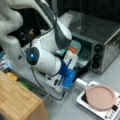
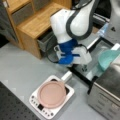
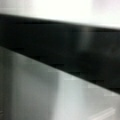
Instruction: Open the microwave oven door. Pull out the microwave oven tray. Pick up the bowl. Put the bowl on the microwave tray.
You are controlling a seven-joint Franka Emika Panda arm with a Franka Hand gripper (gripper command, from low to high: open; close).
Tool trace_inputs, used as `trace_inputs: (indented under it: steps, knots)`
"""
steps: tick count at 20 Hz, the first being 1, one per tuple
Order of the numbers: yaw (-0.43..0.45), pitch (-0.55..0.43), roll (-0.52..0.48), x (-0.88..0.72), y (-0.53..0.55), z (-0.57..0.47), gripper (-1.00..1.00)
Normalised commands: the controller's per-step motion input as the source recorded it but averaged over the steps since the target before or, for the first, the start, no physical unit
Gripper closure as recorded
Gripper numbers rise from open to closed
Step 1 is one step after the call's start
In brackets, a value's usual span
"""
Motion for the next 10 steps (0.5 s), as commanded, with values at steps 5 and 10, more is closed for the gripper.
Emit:
trace_inputs:
  steps: [5, 10]
  knots:
    - [-0.012, 0.013, 0.191, 0.13, -0.07, -0.02, -1.0]
    - [-0.012, 0.013, 0.19, 0.13, -0.07, -0.02, -1.0]
